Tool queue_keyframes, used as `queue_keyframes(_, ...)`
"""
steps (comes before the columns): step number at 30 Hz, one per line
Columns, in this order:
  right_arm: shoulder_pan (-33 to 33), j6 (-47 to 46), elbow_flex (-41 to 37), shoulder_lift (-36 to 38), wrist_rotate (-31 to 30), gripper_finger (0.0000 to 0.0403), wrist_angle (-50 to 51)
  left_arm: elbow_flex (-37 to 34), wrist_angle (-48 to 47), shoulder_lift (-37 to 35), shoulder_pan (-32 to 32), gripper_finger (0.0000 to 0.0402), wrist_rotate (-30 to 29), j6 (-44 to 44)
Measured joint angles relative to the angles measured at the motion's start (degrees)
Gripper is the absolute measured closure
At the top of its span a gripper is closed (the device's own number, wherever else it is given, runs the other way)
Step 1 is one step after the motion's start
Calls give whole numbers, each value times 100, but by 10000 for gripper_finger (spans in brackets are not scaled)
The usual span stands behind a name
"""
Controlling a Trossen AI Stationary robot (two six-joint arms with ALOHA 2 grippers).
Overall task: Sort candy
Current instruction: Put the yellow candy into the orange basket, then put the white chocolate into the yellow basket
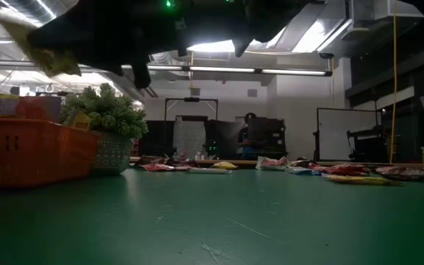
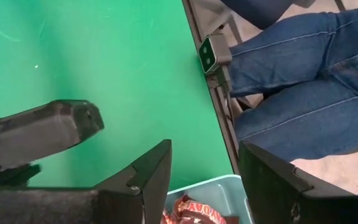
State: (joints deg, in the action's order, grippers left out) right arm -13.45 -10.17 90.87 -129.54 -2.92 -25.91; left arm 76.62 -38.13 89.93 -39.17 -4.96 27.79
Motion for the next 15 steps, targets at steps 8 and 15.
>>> queue_keyframes(8,0,0,0,0,-199,174,120,0,-9,0,1,223,-48,2)
queue_keyframes(15,4,20,0,416,-232,130,1083,0,-13,0,4,223,-330,0)
